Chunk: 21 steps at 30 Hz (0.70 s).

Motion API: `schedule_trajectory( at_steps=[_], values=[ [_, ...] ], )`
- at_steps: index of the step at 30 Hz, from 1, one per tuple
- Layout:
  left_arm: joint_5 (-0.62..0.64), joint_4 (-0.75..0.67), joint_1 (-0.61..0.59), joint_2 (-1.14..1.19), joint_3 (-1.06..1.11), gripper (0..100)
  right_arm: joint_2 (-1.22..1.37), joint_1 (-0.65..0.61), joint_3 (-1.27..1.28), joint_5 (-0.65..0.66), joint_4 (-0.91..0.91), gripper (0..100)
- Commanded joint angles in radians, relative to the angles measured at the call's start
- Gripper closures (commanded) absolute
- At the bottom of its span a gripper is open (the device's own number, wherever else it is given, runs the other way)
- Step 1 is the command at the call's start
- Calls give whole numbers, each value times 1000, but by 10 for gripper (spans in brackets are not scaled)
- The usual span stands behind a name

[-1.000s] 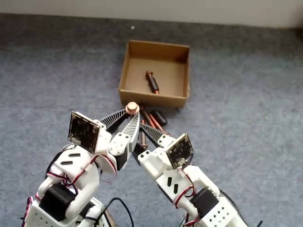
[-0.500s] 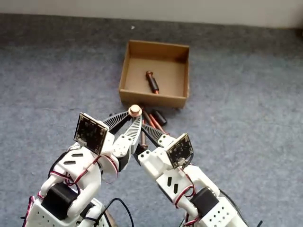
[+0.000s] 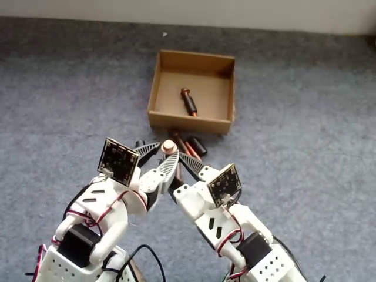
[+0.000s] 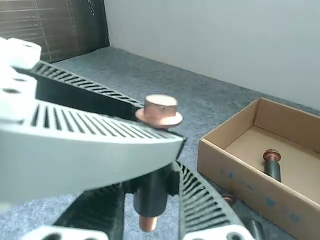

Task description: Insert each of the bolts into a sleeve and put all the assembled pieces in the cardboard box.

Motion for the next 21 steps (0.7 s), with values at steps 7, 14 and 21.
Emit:
schedule_trajectory(
  at_steps=[7, 14, 21],
  values=[
    [-5, 273, -10, 5, -191, 717, -22, 16, 30, 3, -24, 995],
    [-9, 304, -107, 5, -302, 707, -22, 53, 42, 3, -22, 995],
    [-14, 307, -335, 5, -337, 784, -16, 194, 67, -44, 137, 995]
  ],
)
